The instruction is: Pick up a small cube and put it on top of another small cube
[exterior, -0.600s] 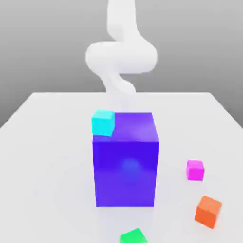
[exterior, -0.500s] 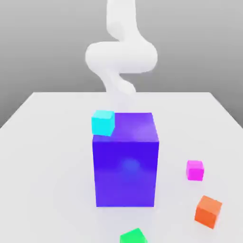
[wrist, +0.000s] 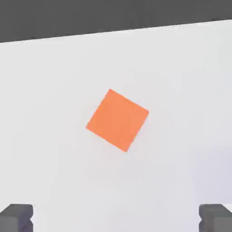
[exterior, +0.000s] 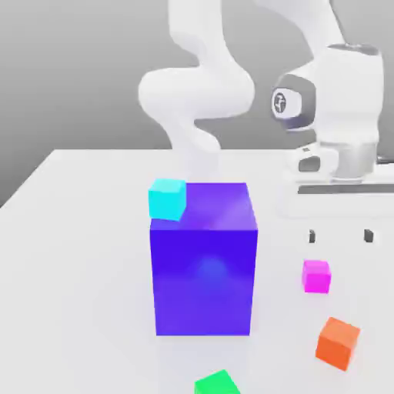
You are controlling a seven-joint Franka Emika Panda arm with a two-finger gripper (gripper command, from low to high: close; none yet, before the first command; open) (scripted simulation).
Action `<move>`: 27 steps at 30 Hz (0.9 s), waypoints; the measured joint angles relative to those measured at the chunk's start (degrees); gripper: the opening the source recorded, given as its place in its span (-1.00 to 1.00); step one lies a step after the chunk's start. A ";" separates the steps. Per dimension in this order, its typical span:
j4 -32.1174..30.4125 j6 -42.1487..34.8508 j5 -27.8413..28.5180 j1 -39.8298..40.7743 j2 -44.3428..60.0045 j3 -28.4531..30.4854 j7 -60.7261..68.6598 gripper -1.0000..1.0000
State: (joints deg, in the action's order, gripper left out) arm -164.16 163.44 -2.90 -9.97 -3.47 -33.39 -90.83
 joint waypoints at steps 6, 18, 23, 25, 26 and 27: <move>0.29 7.17 18.90 -7.32 10.76 9.97 -16.44 0.00; 2.63 14.41 31.58 -23.42 19.95 29.17 -26.09 -1.00; 1.23 10.28 23.87 -15.78 14.56 19.64 -20.27 -1.00; 0.38 8.19 17.84 -12.84 11.52 15.20 -15.78 -1.00; -0.04 7.13 14.51 -12.06 9.95 13.58 -13.33 -1.00; -0.44 6.05 11.26 -11.73 8.38 12.42 -10.95 -1.00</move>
State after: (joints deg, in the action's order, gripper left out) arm -164.60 169.49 8.36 -21.70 4.90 -20.97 -101.78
